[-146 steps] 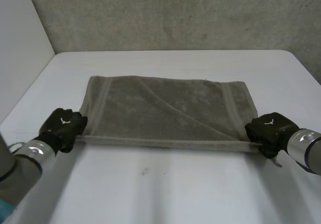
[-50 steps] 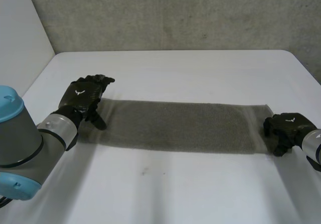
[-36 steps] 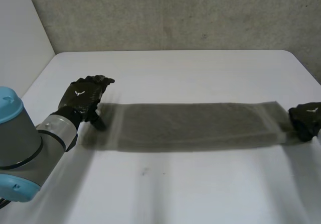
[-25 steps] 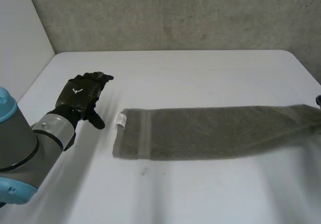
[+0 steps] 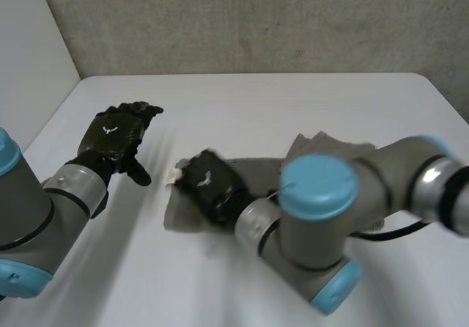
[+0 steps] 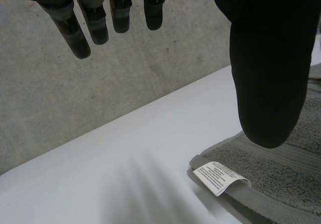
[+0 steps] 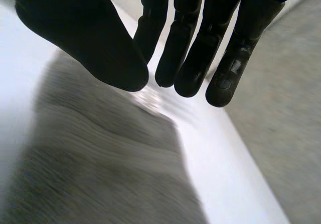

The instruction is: Fold the towel.

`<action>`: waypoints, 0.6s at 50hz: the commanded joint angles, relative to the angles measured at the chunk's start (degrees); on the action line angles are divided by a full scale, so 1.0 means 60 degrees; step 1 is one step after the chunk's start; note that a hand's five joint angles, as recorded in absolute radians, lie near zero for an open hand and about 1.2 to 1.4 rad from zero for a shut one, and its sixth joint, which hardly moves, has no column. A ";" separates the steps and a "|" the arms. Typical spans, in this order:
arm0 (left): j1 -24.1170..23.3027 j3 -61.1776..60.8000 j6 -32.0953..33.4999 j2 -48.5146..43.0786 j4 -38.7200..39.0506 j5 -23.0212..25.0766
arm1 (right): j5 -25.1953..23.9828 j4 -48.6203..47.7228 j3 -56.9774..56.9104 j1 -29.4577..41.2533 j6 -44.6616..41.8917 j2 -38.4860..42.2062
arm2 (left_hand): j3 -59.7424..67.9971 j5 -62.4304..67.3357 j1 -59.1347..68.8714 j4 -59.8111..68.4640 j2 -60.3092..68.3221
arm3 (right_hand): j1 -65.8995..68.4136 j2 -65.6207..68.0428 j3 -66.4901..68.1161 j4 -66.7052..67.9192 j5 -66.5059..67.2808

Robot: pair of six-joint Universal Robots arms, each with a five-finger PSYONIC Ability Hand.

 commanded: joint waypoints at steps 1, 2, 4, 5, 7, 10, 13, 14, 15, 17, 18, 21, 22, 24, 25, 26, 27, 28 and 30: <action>-0.0024 -0.0008 0.0000 -0.0036 0.0000 0.0001 | 0.0218 0.0047 -0.0327 0.0511 0.0046 0.0769 | 0.0048 -0.0266 -0.0005 0.0068 0.0089 | 0.3979 0.2047 0.1989 0.1924 0.2178; -0.0039 -0.0008 0.0000 -0.0036 0.0000 0.0001 | 0.0291 0.0091 -0.0327 0.0497 0.0046 0.0682 | 0.0048 -0.0266 -0.0005 0.0068 0.0089 | 0.2824 0.0891 0.0833 0.0768 0.1023; -0.0054 -0.0008 0.0000 -0.0051 0.0000 0.0015 | 0.0481 0.0134 -0.0313 0.0424 0.0075 0.0536 | 0.0048 -0.0266 -0.0005 0.0068 0.0089 | -0.1518 -0.3450 -0.3508 -0.3573 -0.3319; -0.0083 -0.0008 0.0000 -0.0037 0.0000 0.0001 | 0.0903 0.0193 -0.0225 0.0351 0.0133 0.0230 | 0.0048 -0.0266 -0.0005 0.0068 0.0089 | -0.6030 -0.7962 -0.8020 -0.8085 -0.7831; -0.0097 -0.0023 0.0000 -0.0036 0.0000 0.0001 | 0.1502 0.0280 -0.0152 0.0234 0.0294 -0.0179 | 0.0048 -0.0266 -0.0005 0.0068 0.0089 | -0.6103 -0.8036 -0.8094 -0.8158 -0.7904; -0.0112 -0.0023 0.0000 -0.0036 0.0000 0.0001 | 0.2660 0.0456 -0.0021 -0.0641 0.1082 -0.0795 | 0.0048 -0.0266 -0.0005 0.0068 0.0089 | -0.5963 -0.7896 -0.7954 -0.8019 -0.7764; -0.0127 -0.0023 0.0000 -0.0036 0.0000 0.0001 | 0.3148 0.0501 0.0141 -0.1784 0.2398 -0.1192 | 0.0048 -0.0266 -0.0005 0.0068 0.0089 | -0.5963 -0.7896 -0.7954 -0.8019 -0.7764; -0.0127 -0.0023 0.0000 -0.0036 0.0000 0.0001 | 0.3105 0.0545 0.0171 -0.2253 0.3057 -0.1223 | 0.0048 -0.0266 -0.0005 0.0068 0.0089 | -0.5852 -0.7785 -0.7843 -0.7908 -0.7653; -0.0141 -0.0023 0.0000 -0.0036 0.0000 0.0001 | 0.2989 0.0647 0.0171 -0.2663 0.3528 -0.1194 | 0.0048 -0.0266 -0.0005 0.0068 0.0089 | -0.5712 -0.7645 -0.7703 -0.7768 -0.7513; -0.0142 -0.0023 0.0000 -0.0051 0.0000 0.0001 | 0.2814 0.0880 0.0113 -0.2943 0.3924 -0.1121 | 0.0048 -0.0266 -0.0005 0.0068 0.0089 | -0.5461 -0.7394 -0.7452 -0.7516 -0.7262; -0.0156 -0.0023 0.0000 -0.0080 0.0000 0.0001 | 0.2623 0.1172 0.0054 -0.3192 0.4233 -0.0975 | 0.0048 -0.0266 -0.0005 0.0068 0.0089 | -0.5125 -0.7058 -0.7116 -0.7181 -0.6926; -0.0156 -0.0023 0.0000 -0.0124 0.0000 0.0001 | 0.2300 0.1656 -0.0179 -0.3472 0.4615 -0.0464 | 0.0048 -0.0266 -0.0005 0.0068 0.0089 | -0.4898 -0.6831 -0.6889 -0.6954 -0.6699; -0.0156 -0.0023 0.0000 -0.0124 0.0000 0.0001 | 0.2299 0.1658 -0.0181 -0.3473 0.4616 -0.0461 | 0.0048 -0.0266 -0.0005 0.0068 0.0089 | -0.4898 -0.6830 -0.6888 -0.6953 -0.6699; -0.0200 -0.0038 0.0000 -0.0139 0.0000 0.0001 | 0.2197 0.1863 -0.0370 -0.3575 0.4835 -0.0082 | 0.0048 -0.0266 -0.0005 0.0068 0.0089 | -0.4508 -0.6441 -0.6499 -0.6564 -0.6309; -0.0200 -0.0038 0.0000 -0.0139 0.0000 0.0001 | 0.2197 0.1863 -0.0371 -0.3576 0.4836 -0.0080 | 0.0048 -0.0266 -0.0005 0.0068 0.0089 | -0.4505 -0.6438 -0.6496 -0.6561 -0.6306; -0.0215 -0.0038 0.0000 -0.0153 0.0000 0.0001 | 0.2182 0.1863 -0.0458 -0.3619 0.4938 0.0108 | 0.0048 -0.0266 -0.0005 0.0068 0.0089 | -0.4283 -0.6216 -0.6274 -0.6339 -0.6084; -0.0244 -0.0038 0.0015 -0.0154 0.0000 0.0001 | 0.2167 0.1863 -0.0575 -0.3634 0.5026 0.0284 | 0.0048 -0.0266 -0.0005 0.0068 0.0089 | -0.3920 -0.5853 -0.5911 -0.5976 -0.5721; -0.0244 -0.0038 0.0015 -0.0154 0.0000 0.0001 | 0.2167 0.1863 -0.0576 -0.3634 0.5027 0.0286 | 0.0048 -0.0266 -0.0005 0.0068 0.0089 | -0.3917 -0.5849 -0.5907 -0.5972 -0.5718; -0.0244 -0.0110 0.0044 -0.0168 0.0029 0.0015 | 0.2080 0.1863 -0.0780 -0.3678 0.5260 0.0606 | 0.0048 -0.0266 -0.0005 0.0068 0.0089 | -0.3163 -0.5096 -0.5154 -0.5218 -0.4964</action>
